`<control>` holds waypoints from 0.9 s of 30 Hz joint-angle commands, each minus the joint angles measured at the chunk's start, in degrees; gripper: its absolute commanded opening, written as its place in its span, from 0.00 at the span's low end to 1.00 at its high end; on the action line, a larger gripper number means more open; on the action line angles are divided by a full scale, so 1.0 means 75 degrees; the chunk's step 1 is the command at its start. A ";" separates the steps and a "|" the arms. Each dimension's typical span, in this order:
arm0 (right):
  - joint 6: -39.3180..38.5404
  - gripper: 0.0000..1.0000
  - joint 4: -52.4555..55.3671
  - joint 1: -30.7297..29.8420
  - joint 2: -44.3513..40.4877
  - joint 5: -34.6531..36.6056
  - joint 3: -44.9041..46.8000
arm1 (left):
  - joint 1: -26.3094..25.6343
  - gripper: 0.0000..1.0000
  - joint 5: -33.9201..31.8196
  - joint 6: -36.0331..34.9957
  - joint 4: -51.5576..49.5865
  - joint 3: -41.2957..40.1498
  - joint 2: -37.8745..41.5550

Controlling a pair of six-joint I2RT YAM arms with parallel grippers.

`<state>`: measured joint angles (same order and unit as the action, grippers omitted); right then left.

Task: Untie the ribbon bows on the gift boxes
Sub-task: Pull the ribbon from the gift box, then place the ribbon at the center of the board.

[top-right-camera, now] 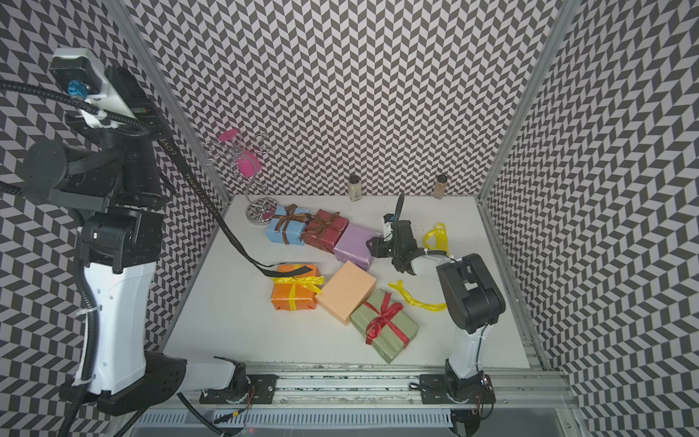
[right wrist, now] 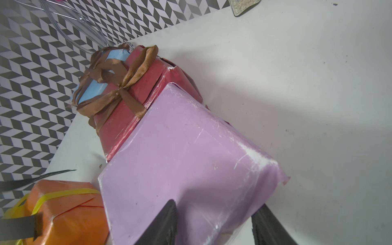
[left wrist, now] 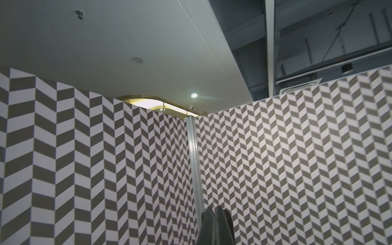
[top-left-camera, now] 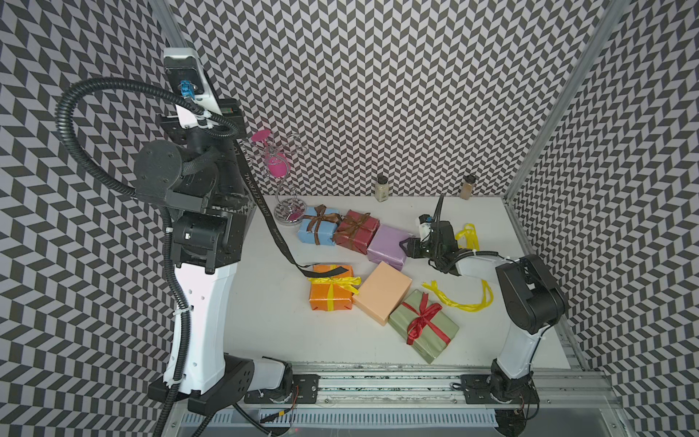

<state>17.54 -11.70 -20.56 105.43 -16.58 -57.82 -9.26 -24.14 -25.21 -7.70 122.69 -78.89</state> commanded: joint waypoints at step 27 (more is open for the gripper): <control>-0.0610 0.56 0.1566 -0.0104 -0.1563 0.0439 0.0163 | 0.3152 0.00 0.3933 0.3315 -0.0427 -0.5069 -0.1654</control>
<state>14.15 0.36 -20.78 96.29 -13.85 -57.04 14.02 -0.73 -3.33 -11.25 85.23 -89.06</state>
